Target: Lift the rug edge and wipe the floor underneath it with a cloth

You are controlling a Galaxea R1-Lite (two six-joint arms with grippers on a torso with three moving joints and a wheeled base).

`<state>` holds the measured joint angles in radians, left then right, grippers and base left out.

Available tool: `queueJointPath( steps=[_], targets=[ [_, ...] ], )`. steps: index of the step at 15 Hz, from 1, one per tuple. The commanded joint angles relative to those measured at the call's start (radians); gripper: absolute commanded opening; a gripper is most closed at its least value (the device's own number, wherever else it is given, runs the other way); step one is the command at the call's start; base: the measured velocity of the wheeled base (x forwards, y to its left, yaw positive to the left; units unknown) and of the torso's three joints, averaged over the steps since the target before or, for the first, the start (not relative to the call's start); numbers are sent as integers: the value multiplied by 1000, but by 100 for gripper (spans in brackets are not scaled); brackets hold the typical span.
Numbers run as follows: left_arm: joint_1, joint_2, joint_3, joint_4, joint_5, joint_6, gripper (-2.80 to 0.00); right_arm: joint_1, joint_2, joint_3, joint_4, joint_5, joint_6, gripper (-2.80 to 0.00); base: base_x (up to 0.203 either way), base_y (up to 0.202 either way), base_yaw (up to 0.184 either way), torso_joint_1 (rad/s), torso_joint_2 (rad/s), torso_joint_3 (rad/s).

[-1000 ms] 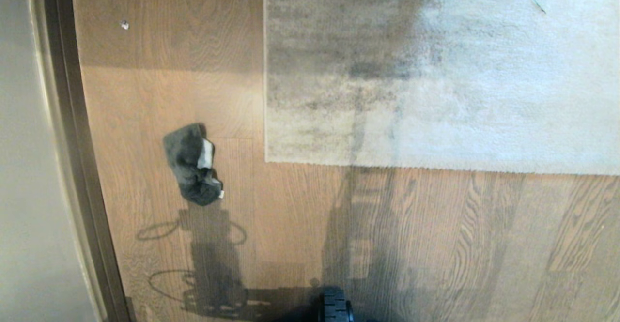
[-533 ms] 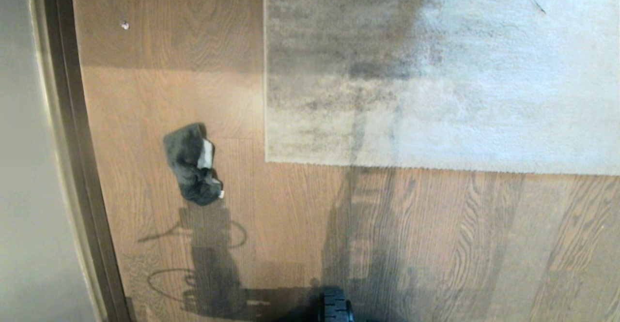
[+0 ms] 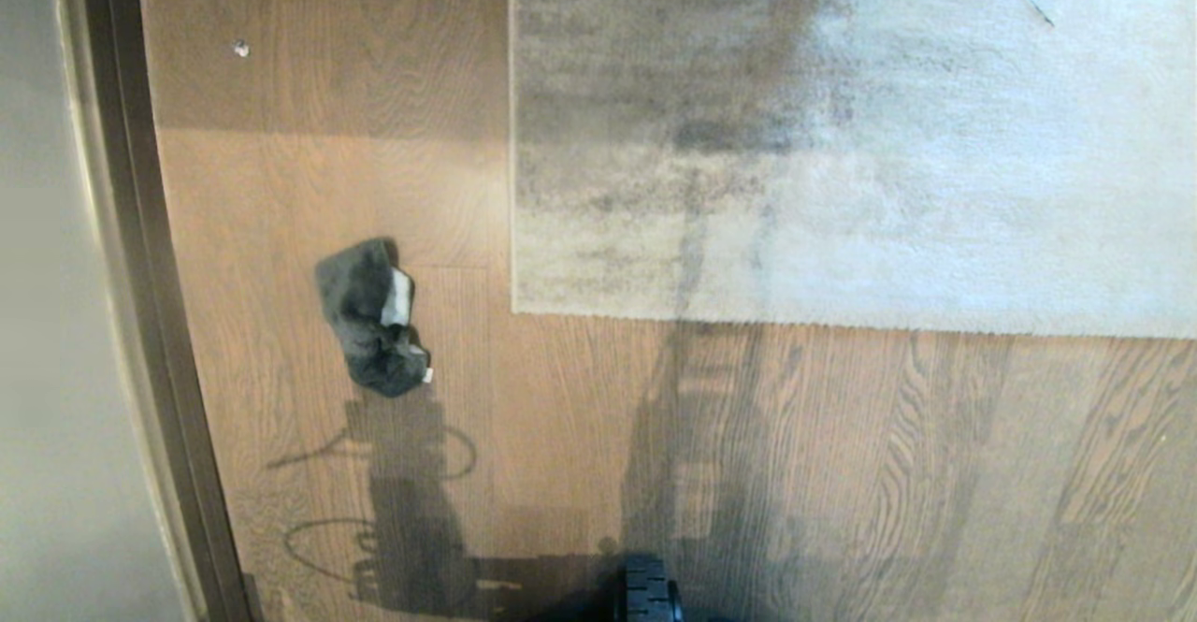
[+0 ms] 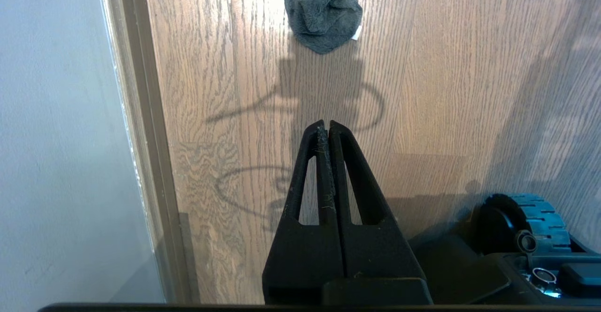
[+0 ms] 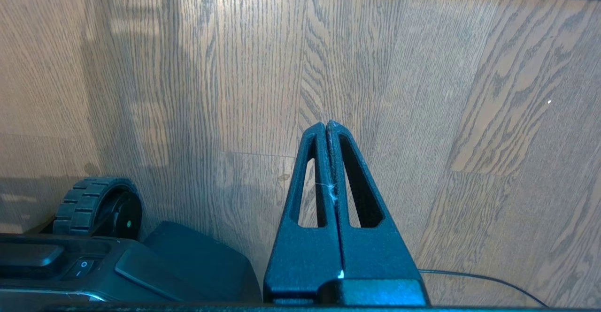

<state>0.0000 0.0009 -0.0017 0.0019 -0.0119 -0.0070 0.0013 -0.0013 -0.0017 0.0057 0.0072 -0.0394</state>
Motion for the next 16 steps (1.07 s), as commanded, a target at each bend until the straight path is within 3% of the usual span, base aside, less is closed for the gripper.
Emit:
queueJointPath(
  steps=[1, 16],
  targets=[
    [0, -1, 0, 0, 0, -1, -280, 0, 1, 0, 0, 0, -1, -280, 0, 0, 0, 0, 0, 0],
    [0, -1, 0, 0, 0, -1, -280, 0, 1, 0, 0, 0, -1, -280, 0, 0, 0, 0, 0, 0]
  ],
)
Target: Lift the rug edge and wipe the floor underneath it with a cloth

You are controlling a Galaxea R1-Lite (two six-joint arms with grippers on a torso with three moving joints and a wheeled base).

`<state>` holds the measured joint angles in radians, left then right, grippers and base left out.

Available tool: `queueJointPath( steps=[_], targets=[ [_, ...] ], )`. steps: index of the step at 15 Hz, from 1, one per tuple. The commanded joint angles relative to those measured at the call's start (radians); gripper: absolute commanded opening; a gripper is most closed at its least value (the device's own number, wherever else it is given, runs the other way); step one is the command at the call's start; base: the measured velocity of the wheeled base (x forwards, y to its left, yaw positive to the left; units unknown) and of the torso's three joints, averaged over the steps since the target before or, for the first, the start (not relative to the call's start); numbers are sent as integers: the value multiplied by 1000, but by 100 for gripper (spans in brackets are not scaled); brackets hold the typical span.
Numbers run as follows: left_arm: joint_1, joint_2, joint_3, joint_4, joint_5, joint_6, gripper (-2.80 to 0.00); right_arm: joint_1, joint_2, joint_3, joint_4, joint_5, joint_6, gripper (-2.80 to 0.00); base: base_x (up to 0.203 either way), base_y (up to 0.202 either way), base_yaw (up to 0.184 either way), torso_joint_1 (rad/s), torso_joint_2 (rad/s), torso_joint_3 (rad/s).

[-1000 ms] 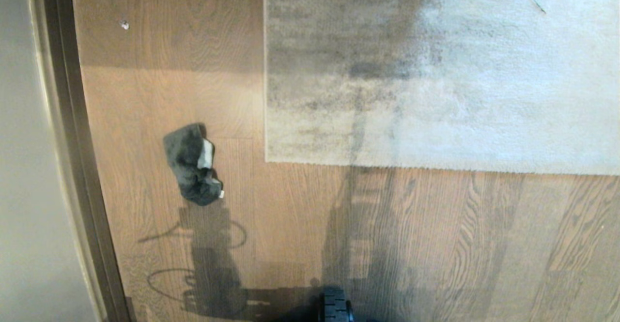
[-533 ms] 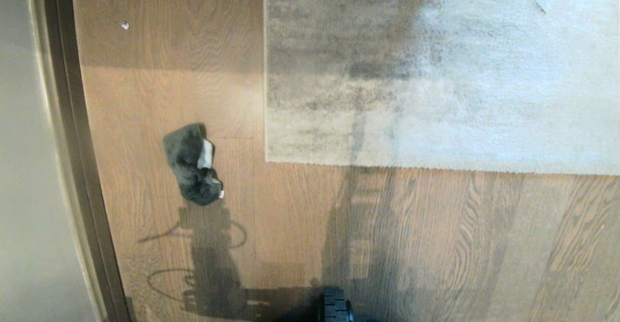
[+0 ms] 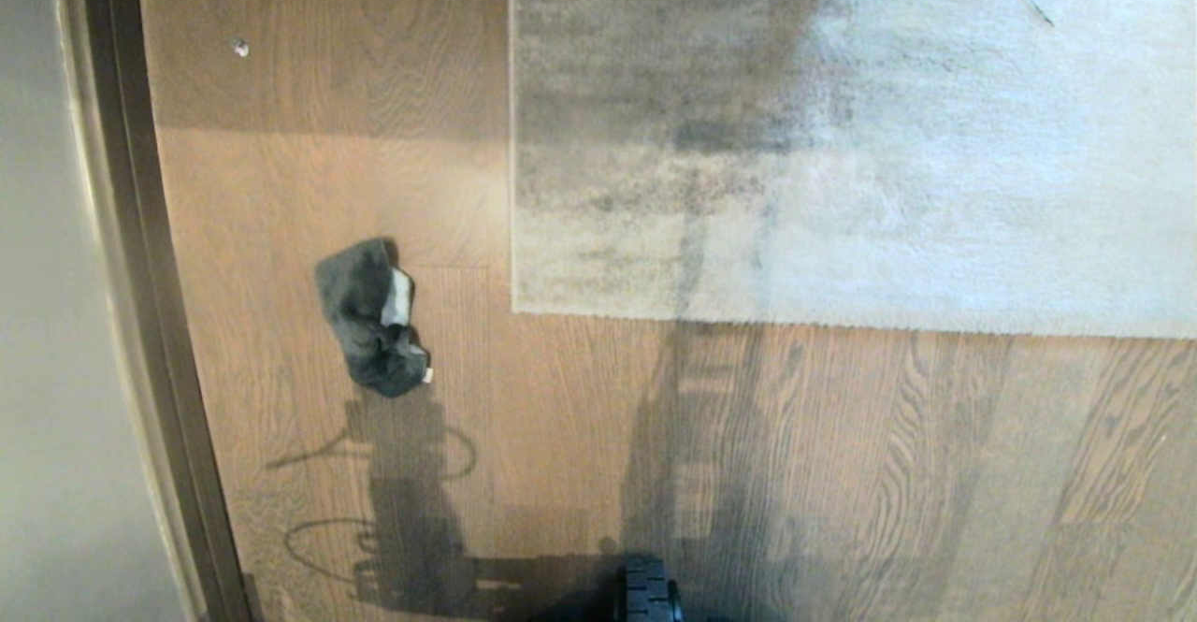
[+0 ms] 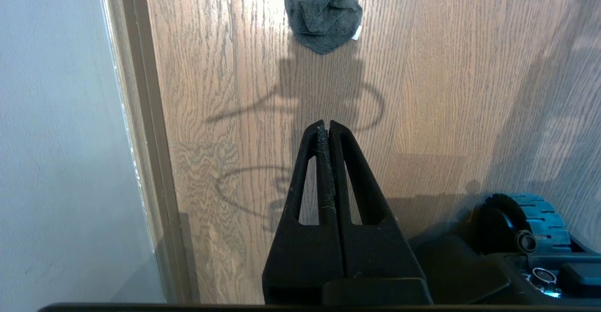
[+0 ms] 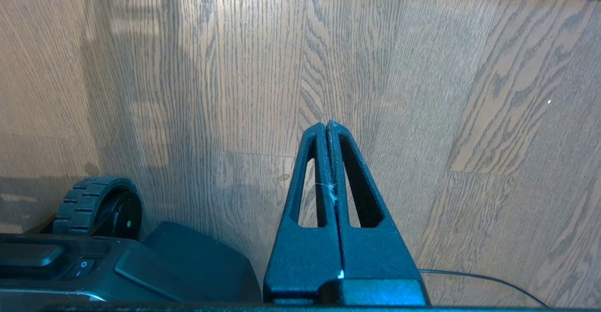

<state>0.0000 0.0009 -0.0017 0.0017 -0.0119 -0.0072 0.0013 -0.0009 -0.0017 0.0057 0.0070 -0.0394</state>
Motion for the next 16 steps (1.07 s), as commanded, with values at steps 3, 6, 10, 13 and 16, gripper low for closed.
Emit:
queueJointPath(
  steps=[3, 6, 10, 13, 16],
  targets=[
    [0, -1, 0, 0, 0, -1, -280, 0, 1, 0, 0, 1, -1, -280, 0, 0, 0, 0, 0, 0],
    [0, -1, 0, 0, 1, -19, -280, 0, 1, 0, 0, 1, -1, -280, 0, 0, 0, 0, 0, 0],
    [0, -1, 0, 0, 6, -28, -280, 0, 1, 0, 0, 1, -1, -280, 0, 0, 0, 0, 0, 0],
    [0, -1, 0, -2, 7, -30, -280, 0, 1, 0, 0, 1, -1, -280, 0, 0, 0, 0, 0, 0],
    [0, -1, 0, -2, 6, -30, -280, 0, 1, 0, 0, 1, -1, -280, 0, 0, 0, 0, 0, 0]
  ],
)
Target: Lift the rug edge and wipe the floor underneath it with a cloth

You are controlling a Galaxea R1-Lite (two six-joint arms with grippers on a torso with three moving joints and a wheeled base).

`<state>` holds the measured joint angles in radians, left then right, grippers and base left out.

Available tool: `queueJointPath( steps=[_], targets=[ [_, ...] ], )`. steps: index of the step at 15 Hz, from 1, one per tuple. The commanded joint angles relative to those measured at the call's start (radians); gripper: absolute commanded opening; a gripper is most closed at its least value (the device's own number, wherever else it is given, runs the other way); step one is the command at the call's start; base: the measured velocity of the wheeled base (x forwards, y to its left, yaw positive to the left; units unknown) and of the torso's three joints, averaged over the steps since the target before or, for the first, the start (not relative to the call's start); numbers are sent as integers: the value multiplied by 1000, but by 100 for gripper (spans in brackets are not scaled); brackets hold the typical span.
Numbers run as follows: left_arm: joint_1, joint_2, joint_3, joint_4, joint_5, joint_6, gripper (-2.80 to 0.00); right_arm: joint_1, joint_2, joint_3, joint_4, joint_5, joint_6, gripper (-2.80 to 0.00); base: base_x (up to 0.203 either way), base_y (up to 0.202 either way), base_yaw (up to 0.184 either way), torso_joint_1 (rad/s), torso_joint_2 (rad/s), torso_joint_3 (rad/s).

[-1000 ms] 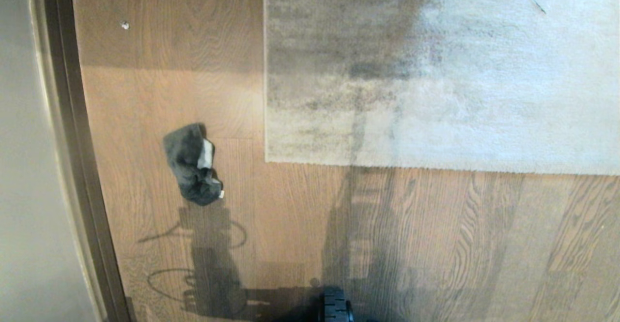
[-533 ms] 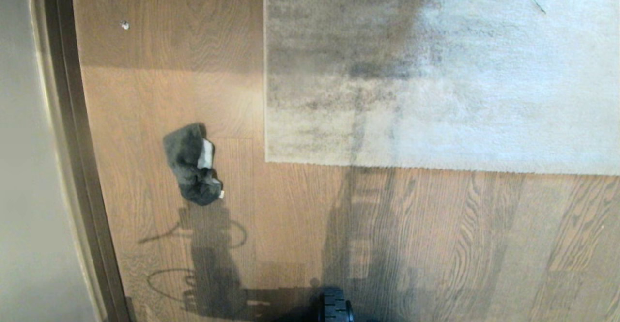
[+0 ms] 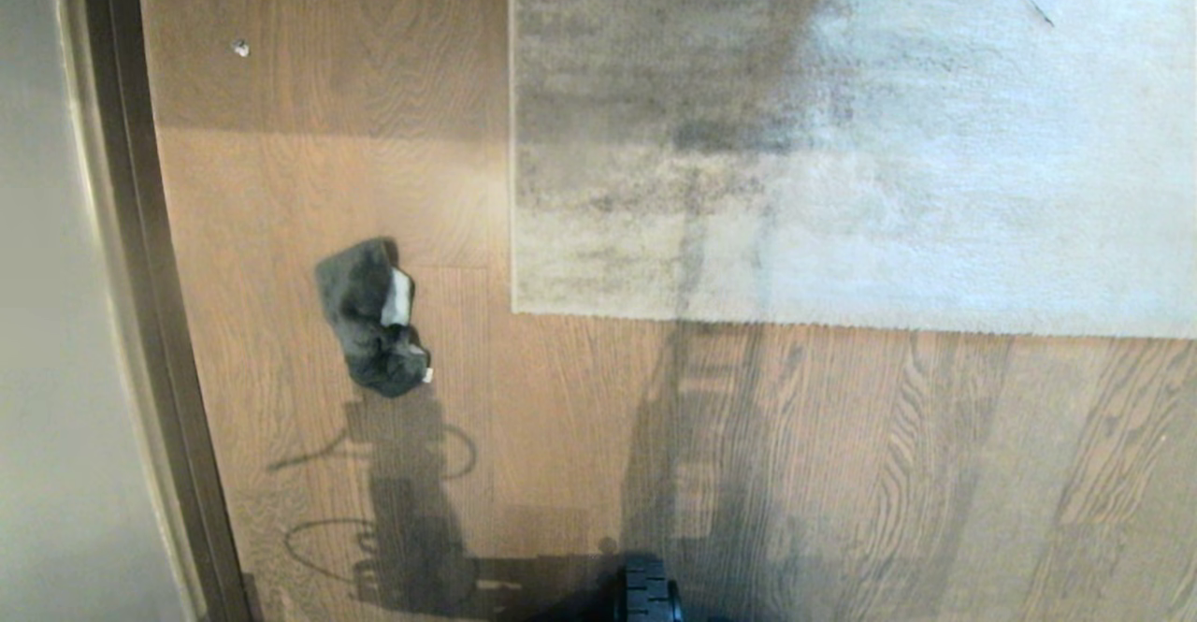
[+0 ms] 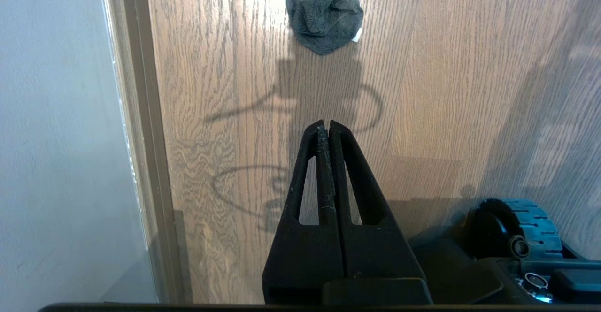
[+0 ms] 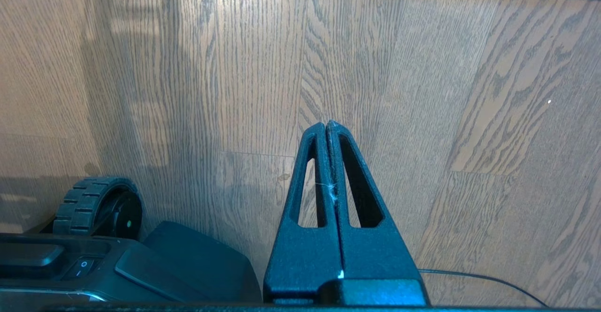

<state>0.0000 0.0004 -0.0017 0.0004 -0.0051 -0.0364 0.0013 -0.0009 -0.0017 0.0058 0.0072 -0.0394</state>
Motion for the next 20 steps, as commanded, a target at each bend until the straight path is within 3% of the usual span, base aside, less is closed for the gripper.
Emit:
queueJointPath(
  steps=[1, 7, 20],
  targets=[
    [0, 0, 0, 0, 0, 0, -280, 0, 1, 0, 0, 0, -1, -280, 0, 0, 0, 0, 0, 0],
    [0, 0, 0, 0, -1, 4, -280, 0, 1, 0, 0, 0, -1, -280, 0, 0, 0, 1, 1, 25],
    [0, 0, 0, 0, -1, 1, -280, 0, 1, 0, 0, 0, -1, -280, 0, 0, 0, 3, 3, 197]
  ],
)
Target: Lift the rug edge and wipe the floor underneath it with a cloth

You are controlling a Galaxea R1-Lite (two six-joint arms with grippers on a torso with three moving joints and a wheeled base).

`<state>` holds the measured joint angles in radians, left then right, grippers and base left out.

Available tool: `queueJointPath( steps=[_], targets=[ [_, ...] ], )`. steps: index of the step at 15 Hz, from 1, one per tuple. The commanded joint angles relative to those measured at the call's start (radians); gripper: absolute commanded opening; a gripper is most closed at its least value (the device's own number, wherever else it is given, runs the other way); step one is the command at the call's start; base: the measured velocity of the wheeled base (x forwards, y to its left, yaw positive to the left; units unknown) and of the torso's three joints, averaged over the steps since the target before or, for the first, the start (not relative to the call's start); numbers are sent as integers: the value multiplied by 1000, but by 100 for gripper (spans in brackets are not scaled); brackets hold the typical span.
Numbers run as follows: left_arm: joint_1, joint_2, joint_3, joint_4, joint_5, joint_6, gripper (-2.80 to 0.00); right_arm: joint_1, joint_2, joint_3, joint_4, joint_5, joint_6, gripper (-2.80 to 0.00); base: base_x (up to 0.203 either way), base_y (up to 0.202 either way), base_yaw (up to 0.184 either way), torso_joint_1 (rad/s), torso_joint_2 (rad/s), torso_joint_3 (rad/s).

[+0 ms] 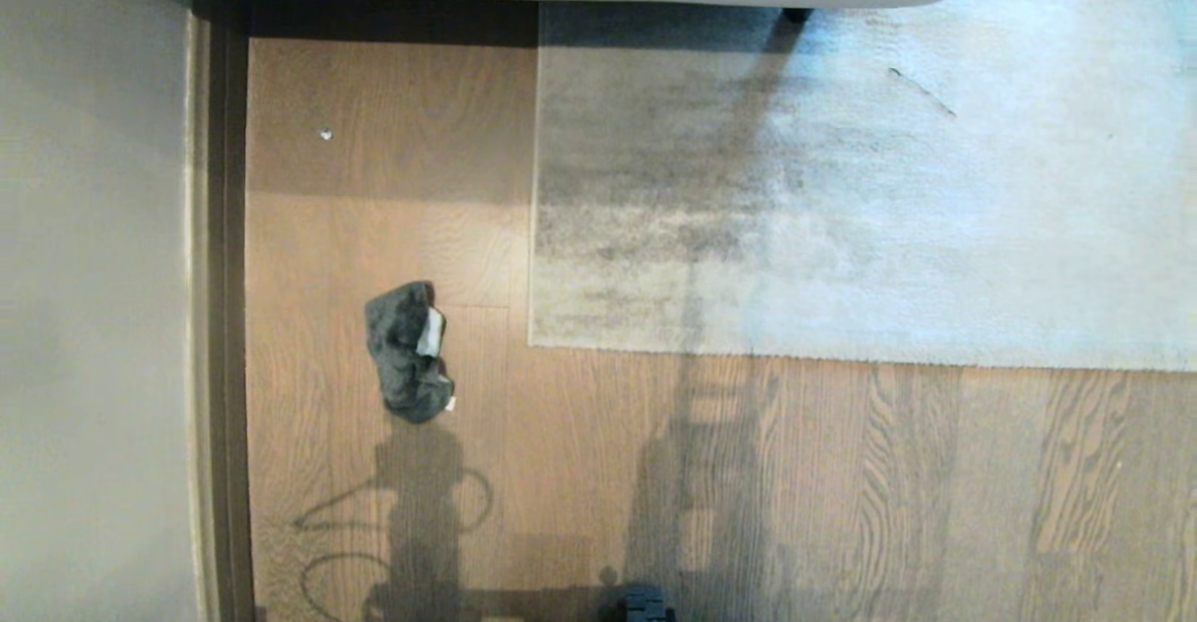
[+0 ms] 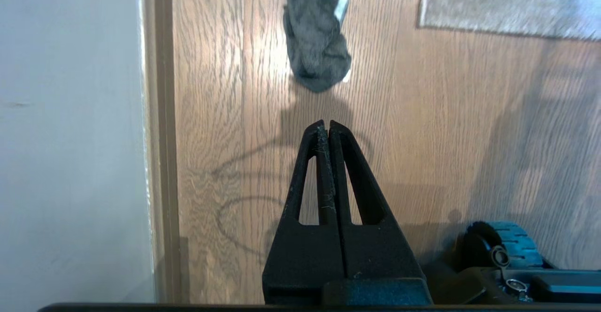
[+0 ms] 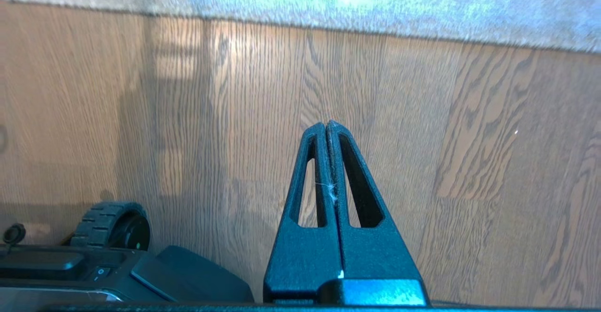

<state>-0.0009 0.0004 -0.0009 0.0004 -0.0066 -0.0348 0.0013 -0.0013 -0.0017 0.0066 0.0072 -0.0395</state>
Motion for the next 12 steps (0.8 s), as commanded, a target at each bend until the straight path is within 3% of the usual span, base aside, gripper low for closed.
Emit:
queueJointPath(
  steps=[1, 12],
  targets=[
    [-1, 0, -1, 0, 0, 0, -280, 0, 1, 0, 0, 0, 0, -280, 0, 0, 0, -1, 2, 207],
    [-1, 0, -1, -2, 0, -2, -280, 0, 1, 0, 0, 0, 0, -280, 0, 0, 0, 3, 2, 200]
  ],
)
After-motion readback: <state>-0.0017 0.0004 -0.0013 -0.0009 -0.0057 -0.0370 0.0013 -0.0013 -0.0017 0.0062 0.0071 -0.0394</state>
